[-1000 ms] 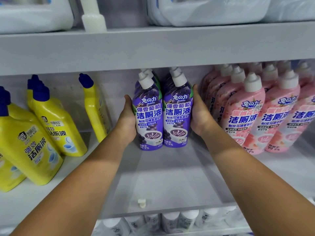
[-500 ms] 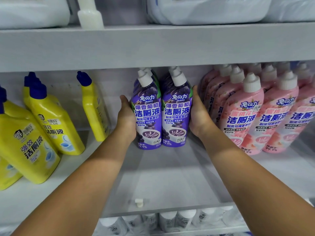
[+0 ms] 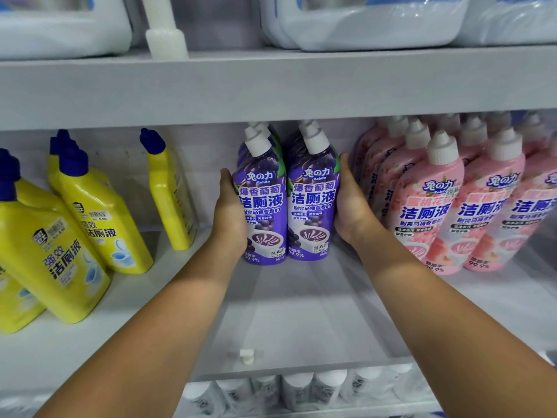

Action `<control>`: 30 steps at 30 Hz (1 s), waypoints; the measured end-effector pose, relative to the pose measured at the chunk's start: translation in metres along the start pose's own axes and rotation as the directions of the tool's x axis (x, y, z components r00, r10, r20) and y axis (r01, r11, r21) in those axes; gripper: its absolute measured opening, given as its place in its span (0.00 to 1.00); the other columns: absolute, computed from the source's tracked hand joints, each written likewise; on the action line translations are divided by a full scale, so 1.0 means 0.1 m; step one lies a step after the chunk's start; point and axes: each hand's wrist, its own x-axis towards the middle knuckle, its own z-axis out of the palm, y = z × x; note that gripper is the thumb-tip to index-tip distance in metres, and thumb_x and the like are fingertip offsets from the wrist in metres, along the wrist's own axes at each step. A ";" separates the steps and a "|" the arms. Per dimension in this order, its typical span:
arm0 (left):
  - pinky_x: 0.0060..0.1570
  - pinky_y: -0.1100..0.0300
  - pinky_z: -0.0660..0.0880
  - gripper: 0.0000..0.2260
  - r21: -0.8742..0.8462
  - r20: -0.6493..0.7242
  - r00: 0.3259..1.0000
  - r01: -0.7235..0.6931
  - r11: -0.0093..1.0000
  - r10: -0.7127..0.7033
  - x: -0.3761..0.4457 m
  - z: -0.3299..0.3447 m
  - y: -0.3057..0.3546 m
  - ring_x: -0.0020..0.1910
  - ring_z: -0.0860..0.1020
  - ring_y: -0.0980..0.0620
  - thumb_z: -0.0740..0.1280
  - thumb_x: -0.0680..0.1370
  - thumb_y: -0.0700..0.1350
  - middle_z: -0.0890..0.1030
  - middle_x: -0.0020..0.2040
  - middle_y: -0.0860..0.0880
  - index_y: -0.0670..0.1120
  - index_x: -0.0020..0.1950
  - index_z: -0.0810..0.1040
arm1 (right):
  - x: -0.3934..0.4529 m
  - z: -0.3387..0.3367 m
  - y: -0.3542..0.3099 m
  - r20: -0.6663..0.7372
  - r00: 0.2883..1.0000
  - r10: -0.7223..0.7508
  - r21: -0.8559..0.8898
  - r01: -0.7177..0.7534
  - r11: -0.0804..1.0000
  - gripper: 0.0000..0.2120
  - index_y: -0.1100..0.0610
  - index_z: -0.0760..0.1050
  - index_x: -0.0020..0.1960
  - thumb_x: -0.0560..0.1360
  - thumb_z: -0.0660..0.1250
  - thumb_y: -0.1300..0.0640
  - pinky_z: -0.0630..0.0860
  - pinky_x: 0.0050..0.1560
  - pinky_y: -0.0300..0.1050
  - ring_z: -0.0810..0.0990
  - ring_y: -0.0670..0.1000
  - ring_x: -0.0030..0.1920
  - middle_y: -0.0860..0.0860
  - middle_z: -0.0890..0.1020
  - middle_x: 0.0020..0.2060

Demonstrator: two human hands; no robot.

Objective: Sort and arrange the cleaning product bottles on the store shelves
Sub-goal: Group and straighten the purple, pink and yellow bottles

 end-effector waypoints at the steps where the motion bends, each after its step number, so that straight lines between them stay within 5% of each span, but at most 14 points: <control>1: 0.61 0.44 0.80 0.27 0.008 -0.015 1.000 -0.005 1.000 0.006 -0.01 0.01 -0.01 0.48 0.86 0.42 0.56 0.81 0.68 0.88 0.45 0.45 0.51 0.47 0.86 | -0.01 0.01 -0.01 -0.010 1.000 0.000 -0.013 0.000 1.000 0.34 0.56 0.79 0.66 0.80 0.53 0.30 0.79 0.63 0.57 0.84 0.59 0.59 0.58 0.85 0.57; 4: 0.58 0.45 0.81 0.27 0.043 0.011 1.000 -0.011 0.999 0.011 -0.07 -0.01 0.02 0.49 0.86 0.42 0.55 0.81 0.67 0.88 0.46 0.44 0.50 0.49 0.85 | -0.06 -0.01 -0.02 -0.016 1.000 0.001 -0.009 -0.001 1.000 0.32 0.54 0.82 0.62 0.80 0.53 0.31 0.81 0.60 0.54 0.85 0.57 0.56 0.56 0.86 0.55; 6: 0.50 0.55 0.83 0.24 0.026 0.027 1.000 -0.016 1.000 0.016 -0.14 -0.05 0.06 0.49 0.86 0.47 0.55 0.83 0.64 0.88 0.49 0.46 0.49 0.55 0.84 | -0.18 -0.03 -0.03 0.002 1.000 -0.012 0.018 0.012 1.000 0.27 0.52 0.83 0.58 0.82 0.53 0.34 0.82 0.55 0.50 0.86 0.54 0.54 0.54 0.87 0.53; 9: 0.64 0.55 0.72 0.19 0.050 -0.013 0.996 -0.091 0.995 0.092 -0.23 -0.30 0.13 0.68 0.77 0.52 0.59 0.83 0.58 0.79 0.70 0.50 0.50 0.70 0.76 | -0.44 -0.06 0.16 -0.131 0.984 -0.121 -0.004 0.122 0.993 0.16 0.52 0.83 0.54 0.83 0.60 0.45 0.81 0.58 0.53 0.86 0.50 0.50 0.52 0.87 0.51; 12: 0.60 0.53 0.74 0.12 0.082 -0.152 0.962 -0.216 0.973 0.226 -0.42 -0.71 0.21 0.59 0.79 0.51 0.68 0.73 0.54 0.82 0.57 0.53 0.52 0.53 0.80 | -0.74 -0.03 0.46 -0.400 0.857 -0.327 -0.120 0.304 0.945 0.06 0.53 0.78 0.55 0.78 0.69 0.55 0.79 0.55 0.49 0.82 0.44 0.45 0.51 0.83 0.49; 14: 0.58 0.52 0.77 0.11 0.112 -0.245 0.930 -0.253 0.961 0.274 -0.61 -0.97 0.24 0.56 0.81 0.49 0.69 0.70 0.51 0.84 0.53 0.49 0.52 0.51 0.81 | -0.99 0.17 0.56 -0.339 0.836 -0.431 -0.142 0.407 0.902 0.08 0.51 0.76 0.52 0.80 0.67 0.63 0.76 0.51 0.41 0.80 0.43 0.44 0.49 0.81 0.46; 16: 0.59 0.51 0.77 0.10 0.139 -0.308 0.885 -0.323 0.936 0.351 -0.80 -1.21 0.27 0.53 0.83 0.49 0.70 0.73 0.46 0.86 0.51 0.48 0.50 0.53 0.81 | -1.10 0.44 0.63 -0.163 0.885 -0.437 -0.104 0.425 0.899 0.12 0.52 0.76 0.49 0.78 0.66 0.69 0.75 0.50 0.45 0.79 0.49 0.44 0.47 0.82 0.42; 20: 0.61 0.56 0.77 0.09 0.310 -0.313 0.810 -0.406 0.860 0.495 -1.10 -1.70 0.41 0.56 0.83 0.56 0.67 0.81 0.38 0.86 0.53 0.54 0.47 0.59 0.82 | -0.97 1.13 0.70 0.178 0.909 -0.376 -0.250 0.412 0.876 0.08 0.49 0.78 0.45 0.73 0.67 0.62 0.74 0.49 0.44 0.79 0.48 0.43 0.45 0.83 0.41; 23: 0.58 0.64 0.76 0.09 0.471 -0.317 0.694 -0.476 0.743 0.646 -1.26 -2.05 0.60 0.57 0.82 0.57 0.69 0.80 0.40 0.85 0.56 0.54 0.53 0.57 0.81 | -0.74 1.60 0.66 0.246 0.905 -0.347 -0.366 0.419 0.831 0.09 0.50 0.78 0.50 0.77 0.70 0.63 0.75 0.50 0.41 0.80 0.44 0.45 0.48 0.83 0.48; 26: 0.60 0.64 0.75 0.12 0.608 -0.335 0.577 -0.472 0.639 0.745 -1.27 -2.33 0.75 0.59 0.80 0.53 0.71 0.77 0.44 0.80 0.60 0.52 0.54 0.59 0.77 | -0.38 2.04 0.60 0.146 0.916 -0.374 -0.446 0.399 0.801 0.16 0.56 0.76 0.61 0.75 0.74 0.58 0.77 0.51 0.43 0.80 0.48 0.48 0.53 0.80 0.58; 30: 0.52 0.70 0.76 0.18 0.616 -0.220 0.685 -0.455 0.643 0.695 -1.15 -2.47 0.82 0.53 0.81 0.62 0.76 0.76 0.44 0.82 0.53 0.61 0.62 0.57 0.75 | 0.00 2.39 0.63 0.200 0.934 -0.295 -0.629 0.353 0.693 0.34 0.56 0.68 0.71 0.70 0.78 0.51 0.77 0.62 0.52 0.77 0.55 0.61 0.53 0.73 0.62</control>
